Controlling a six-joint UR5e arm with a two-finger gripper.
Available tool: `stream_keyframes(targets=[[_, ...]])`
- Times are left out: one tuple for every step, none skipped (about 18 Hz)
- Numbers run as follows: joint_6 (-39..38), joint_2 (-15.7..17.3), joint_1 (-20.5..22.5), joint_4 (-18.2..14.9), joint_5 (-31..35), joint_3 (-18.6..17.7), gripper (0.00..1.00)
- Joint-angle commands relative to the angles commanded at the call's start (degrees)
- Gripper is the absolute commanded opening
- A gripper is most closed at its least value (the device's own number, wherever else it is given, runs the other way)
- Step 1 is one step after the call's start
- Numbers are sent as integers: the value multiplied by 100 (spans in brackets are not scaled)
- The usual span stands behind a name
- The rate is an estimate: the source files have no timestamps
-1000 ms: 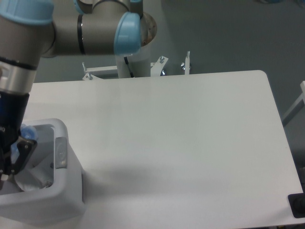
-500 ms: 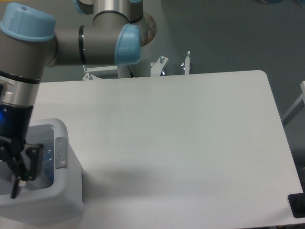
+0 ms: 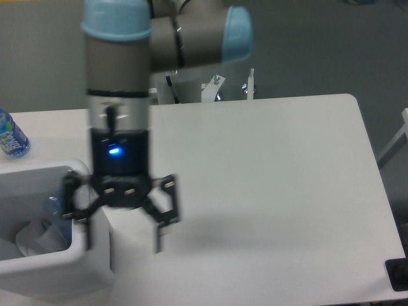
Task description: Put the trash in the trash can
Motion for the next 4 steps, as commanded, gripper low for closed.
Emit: stream_keyframes(targets=[[457, 140, 106, -193, 44, -132, 100], [940, 263, 237, -369, 122, -272, 100], [1354, 352, 334, -493, 201, -395, 100], [1575, 396, 405, -511, 228, -458, 100]])
